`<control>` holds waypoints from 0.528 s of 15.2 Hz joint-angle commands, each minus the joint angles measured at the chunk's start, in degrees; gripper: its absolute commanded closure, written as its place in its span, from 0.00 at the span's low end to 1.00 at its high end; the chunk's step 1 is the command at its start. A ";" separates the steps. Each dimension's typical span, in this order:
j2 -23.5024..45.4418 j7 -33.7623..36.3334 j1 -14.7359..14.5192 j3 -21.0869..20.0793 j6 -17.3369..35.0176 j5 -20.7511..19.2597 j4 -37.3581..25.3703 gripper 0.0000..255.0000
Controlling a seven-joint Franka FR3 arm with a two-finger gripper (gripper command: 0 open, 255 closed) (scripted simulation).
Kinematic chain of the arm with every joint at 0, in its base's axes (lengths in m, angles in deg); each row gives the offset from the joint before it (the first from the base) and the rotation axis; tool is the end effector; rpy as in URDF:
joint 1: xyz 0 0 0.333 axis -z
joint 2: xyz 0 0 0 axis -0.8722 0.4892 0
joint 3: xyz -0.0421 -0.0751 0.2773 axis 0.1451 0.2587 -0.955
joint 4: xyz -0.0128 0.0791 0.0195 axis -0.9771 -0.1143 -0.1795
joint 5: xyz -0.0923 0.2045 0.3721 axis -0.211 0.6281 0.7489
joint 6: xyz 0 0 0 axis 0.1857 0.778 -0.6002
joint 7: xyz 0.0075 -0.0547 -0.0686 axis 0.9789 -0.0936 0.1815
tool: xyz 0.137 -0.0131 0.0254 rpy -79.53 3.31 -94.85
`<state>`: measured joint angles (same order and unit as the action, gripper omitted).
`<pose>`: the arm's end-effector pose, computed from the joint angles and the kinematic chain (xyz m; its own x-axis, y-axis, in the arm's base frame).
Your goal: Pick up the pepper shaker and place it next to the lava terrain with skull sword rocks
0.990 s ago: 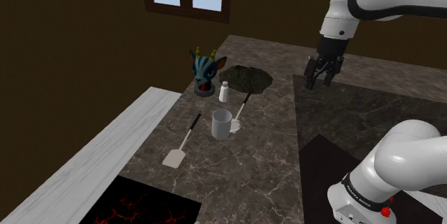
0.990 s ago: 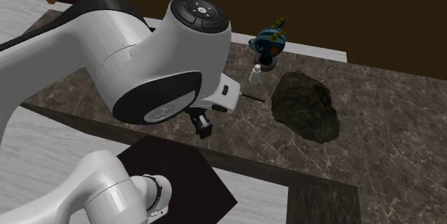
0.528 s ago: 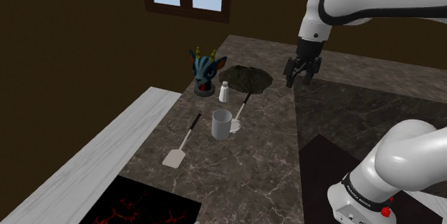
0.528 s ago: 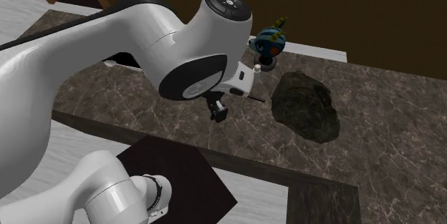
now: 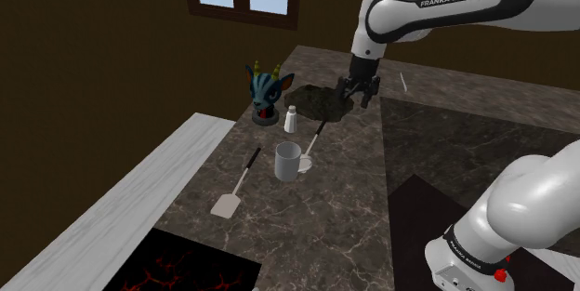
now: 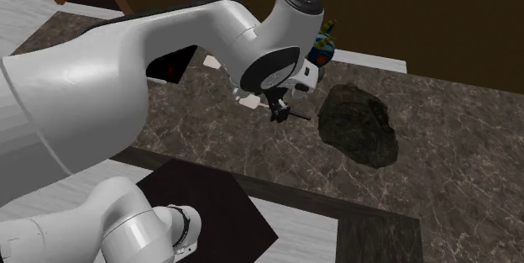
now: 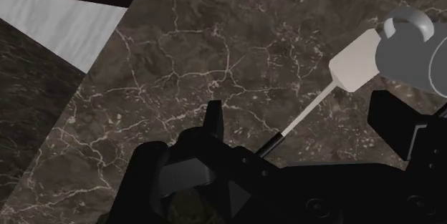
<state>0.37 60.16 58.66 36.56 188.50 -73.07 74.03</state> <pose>0.4951 0.0380 0.4085 0.9760 -0.1819 -0.1195 -0.1939 -0.9761 -0.0978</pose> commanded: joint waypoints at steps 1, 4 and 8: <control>4.33 0.36 -0.17 -0.31 1.93 0.10 -2.87 0.00; 10.78 0.98 -0.44 -0.73 4.16 0.09 -7.70 0.00; 19.40 1.90 -0.81 -1.14 6.12 -0.14 -15.17 0.00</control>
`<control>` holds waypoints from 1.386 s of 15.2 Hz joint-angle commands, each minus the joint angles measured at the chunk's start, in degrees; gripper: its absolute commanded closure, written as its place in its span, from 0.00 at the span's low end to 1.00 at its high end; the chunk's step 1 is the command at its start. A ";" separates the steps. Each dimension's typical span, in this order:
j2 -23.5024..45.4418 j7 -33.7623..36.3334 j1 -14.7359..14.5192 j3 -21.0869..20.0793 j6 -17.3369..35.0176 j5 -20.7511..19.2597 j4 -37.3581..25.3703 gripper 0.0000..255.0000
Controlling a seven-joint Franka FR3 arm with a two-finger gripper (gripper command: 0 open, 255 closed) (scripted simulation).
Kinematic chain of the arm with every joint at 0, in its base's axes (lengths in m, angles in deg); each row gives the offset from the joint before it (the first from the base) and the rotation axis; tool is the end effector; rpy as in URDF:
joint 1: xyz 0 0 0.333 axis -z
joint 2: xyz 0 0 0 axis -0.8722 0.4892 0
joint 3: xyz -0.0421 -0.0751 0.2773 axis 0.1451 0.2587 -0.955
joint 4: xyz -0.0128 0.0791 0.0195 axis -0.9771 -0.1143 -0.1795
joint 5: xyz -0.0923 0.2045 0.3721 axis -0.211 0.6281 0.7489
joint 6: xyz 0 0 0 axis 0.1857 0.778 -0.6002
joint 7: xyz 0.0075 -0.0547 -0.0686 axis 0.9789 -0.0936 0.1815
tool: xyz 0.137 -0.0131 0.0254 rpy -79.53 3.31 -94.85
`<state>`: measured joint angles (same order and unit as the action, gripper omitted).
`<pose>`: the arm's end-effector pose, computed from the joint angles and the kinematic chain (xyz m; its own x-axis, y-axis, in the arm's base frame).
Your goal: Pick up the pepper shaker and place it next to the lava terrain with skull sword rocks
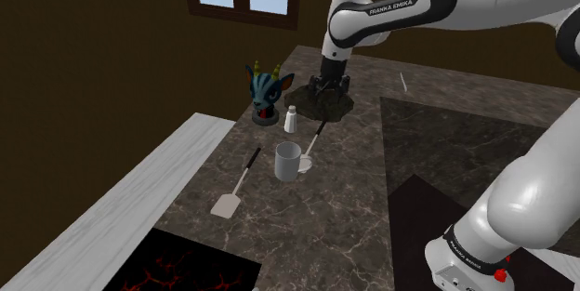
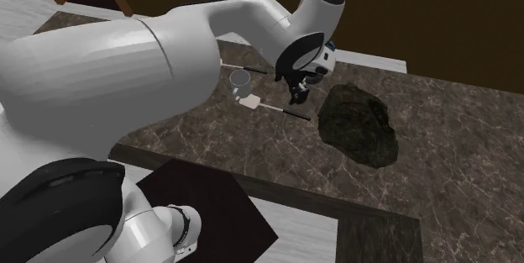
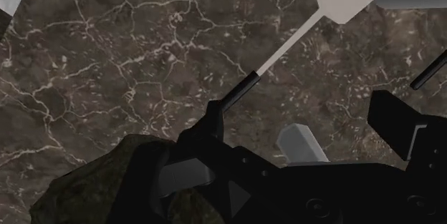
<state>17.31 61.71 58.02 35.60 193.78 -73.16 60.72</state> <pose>0.5803 0.0566 0.3723 0.9771 -0.1908 -0.0945 -0.2000 -0.9747 -0.0994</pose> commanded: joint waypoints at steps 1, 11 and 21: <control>4.63 0.59 -0.26 -0.26 1.15 -0.13 -3.91 0.00; 25.08 2.85 -1.35 -0.56 1.03 -1.29 -26.25 0.00; 26.54 2.75 -1.64 -0.68 5.42 -1.18 -23.33 0.00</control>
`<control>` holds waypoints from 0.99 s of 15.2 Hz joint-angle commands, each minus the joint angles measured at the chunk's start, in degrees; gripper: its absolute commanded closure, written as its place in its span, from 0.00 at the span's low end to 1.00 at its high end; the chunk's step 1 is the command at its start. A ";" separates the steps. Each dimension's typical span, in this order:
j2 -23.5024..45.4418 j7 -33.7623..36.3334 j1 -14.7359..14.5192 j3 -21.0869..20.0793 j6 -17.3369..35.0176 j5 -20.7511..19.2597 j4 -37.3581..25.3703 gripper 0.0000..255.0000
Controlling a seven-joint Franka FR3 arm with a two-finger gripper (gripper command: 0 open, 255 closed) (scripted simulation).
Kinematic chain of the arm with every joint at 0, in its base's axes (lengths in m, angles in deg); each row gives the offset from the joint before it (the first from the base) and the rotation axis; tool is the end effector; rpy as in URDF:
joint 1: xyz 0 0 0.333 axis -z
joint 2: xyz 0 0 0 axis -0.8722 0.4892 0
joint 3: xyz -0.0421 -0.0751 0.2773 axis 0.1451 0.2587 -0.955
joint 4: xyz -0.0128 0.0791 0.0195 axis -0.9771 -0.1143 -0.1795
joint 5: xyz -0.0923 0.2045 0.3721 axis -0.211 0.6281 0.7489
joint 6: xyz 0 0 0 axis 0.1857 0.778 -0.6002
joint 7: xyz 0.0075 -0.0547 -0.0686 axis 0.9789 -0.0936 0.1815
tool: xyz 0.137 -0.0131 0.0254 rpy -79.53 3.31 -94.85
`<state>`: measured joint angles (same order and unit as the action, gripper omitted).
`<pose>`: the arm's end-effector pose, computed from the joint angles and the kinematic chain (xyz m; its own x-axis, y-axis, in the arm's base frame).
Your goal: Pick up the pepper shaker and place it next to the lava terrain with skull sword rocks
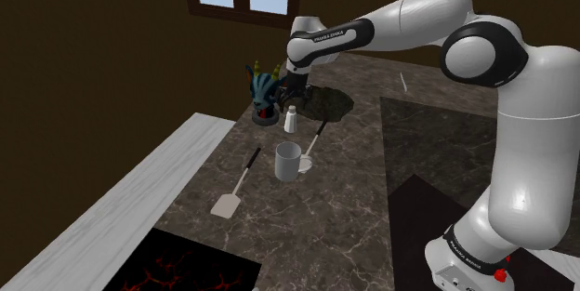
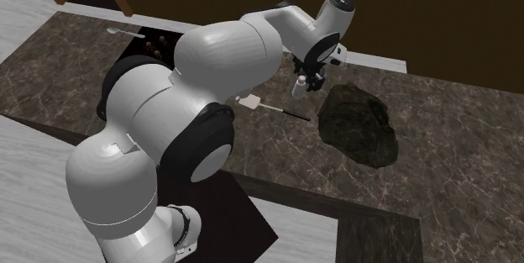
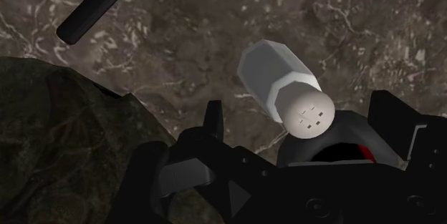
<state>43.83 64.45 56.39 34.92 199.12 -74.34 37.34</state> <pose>0.6973 0.0883 0.2850 0.9772 -0.2033 -0.0614 -0.2088 -0.9727 -0.1017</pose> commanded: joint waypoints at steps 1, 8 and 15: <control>0.02 0.01 -0.01 0.00 0.08 0.00 0.05 0.00; 0.01 0.00 -0.01 0.00 0.07 0.00 0.04 1.00; 0.02 0.01 -0.01 0.00 0.08 0.00 0.05 1.00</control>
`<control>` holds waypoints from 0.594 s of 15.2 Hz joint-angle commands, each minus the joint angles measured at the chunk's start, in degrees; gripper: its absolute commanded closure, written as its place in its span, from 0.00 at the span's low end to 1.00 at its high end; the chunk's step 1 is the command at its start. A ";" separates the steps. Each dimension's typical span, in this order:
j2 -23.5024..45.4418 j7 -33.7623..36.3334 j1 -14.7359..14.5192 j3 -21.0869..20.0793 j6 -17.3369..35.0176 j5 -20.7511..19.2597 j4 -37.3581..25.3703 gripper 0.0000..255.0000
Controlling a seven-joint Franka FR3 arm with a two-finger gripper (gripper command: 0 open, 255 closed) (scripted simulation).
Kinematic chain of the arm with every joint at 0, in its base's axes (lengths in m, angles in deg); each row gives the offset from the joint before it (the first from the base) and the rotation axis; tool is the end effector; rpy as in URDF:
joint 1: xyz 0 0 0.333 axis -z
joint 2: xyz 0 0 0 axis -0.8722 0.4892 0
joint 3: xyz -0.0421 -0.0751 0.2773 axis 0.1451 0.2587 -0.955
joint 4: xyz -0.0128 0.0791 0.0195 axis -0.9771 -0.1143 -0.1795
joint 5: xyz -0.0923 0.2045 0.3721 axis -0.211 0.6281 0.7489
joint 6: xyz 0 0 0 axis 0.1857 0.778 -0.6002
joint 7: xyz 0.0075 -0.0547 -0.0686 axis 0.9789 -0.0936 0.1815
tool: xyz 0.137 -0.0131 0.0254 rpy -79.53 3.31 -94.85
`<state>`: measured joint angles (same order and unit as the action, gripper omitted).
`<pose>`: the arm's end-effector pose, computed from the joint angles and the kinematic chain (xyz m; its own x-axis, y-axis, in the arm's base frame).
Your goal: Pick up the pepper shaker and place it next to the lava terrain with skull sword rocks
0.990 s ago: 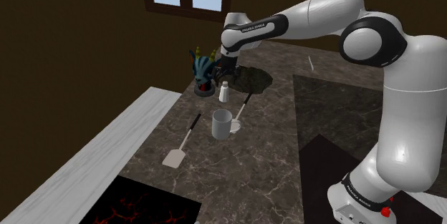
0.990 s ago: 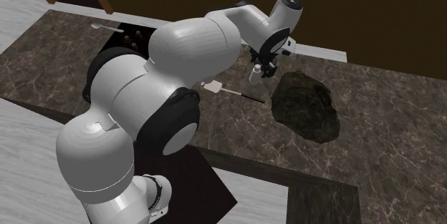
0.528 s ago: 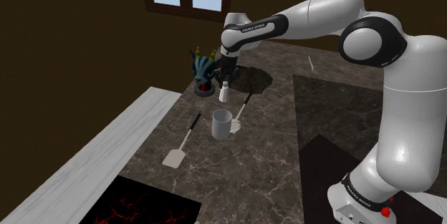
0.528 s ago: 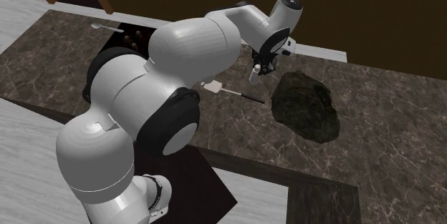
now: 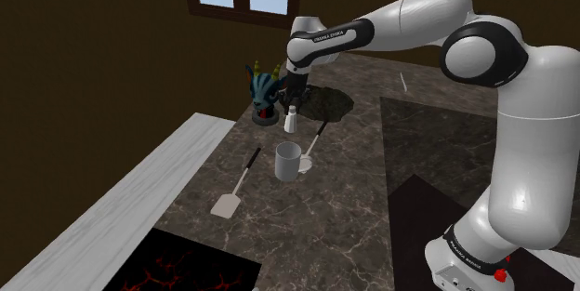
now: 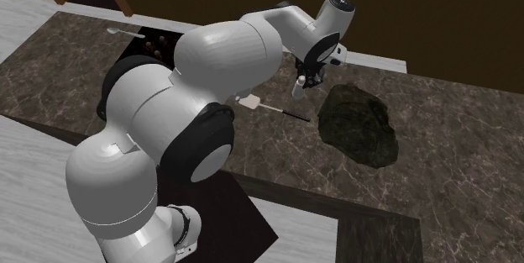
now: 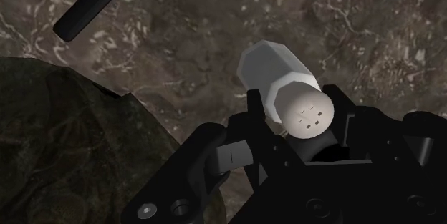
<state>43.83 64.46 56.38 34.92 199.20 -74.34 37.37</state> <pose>0.6973 0.0884 0.2849 0.9772 -0.2035 -0.0606 -0.2089 -0.9726 -0.1019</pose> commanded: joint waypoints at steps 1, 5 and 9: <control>-0.27 0.07 0.01 0.01 -0.64 -0.02 -0.34 1.00; -1.28 0.34 0.03 0.02 -3.23 -0.11 -1.94 1.00; -2.12 0.62 0.05 0.03 -5.91 -0.19 -3.78 1.00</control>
<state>41.87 64.97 56.44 34.95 194.03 -74.50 34.15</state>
